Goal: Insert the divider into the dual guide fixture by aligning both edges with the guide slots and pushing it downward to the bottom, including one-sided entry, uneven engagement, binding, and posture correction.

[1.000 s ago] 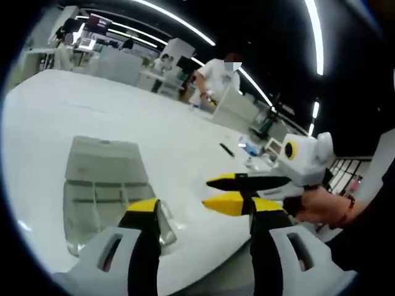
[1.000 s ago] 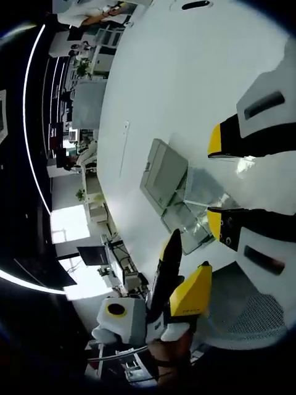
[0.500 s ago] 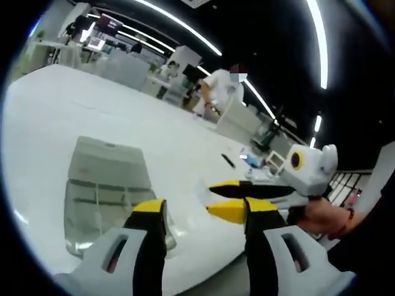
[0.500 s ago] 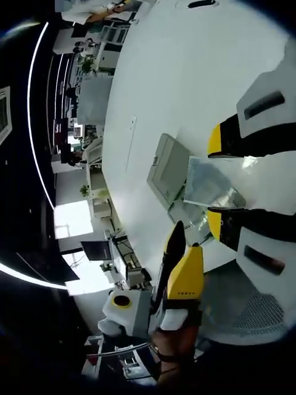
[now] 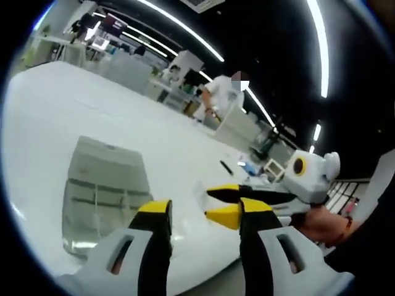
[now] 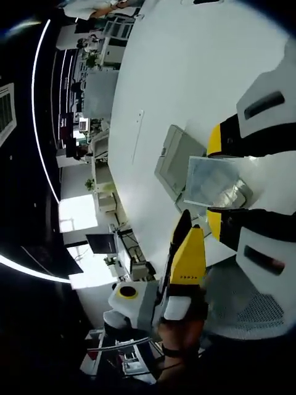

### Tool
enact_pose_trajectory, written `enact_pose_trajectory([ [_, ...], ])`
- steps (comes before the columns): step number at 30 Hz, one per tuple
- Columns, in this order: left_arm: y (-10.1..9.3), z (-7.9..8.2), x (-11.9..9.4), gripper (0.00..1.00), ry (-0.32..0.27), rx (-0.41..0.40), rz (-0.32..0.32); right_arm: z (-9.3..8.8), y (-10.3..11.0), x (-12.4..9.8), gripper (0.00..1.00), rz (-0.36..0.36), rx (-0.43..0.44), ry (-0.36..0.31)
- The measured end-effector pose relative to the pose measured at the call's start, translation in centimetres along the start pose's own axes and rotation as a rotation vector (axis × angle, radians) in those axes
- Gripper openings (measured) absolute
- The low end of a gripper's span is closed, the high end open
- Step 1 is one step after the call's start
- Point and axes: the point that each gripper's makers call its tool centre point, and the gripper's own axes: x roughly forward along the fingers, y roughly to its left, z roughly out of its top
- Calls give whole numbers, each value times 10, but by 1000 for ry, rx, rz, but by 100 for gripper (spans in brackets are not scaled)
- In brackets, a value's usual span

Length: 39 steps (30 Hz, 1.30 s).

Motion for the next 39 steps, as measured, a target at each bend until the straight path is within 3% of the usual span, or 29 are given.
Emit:
enact_pose_trajectory([
  [16, 0, 3, 1, 28, -24, -76, -9, 14, 6, -2, 28, 21, -11, -46],
  [28, 3, 5, 1, 15, -45, -143, -19, 19, 11, -2, 28, 42, -24, -51],
  [39, 4, 7, 3, 10, -57, -182, -26, 21, 19, -1, 28, 65, -31, -54],
])
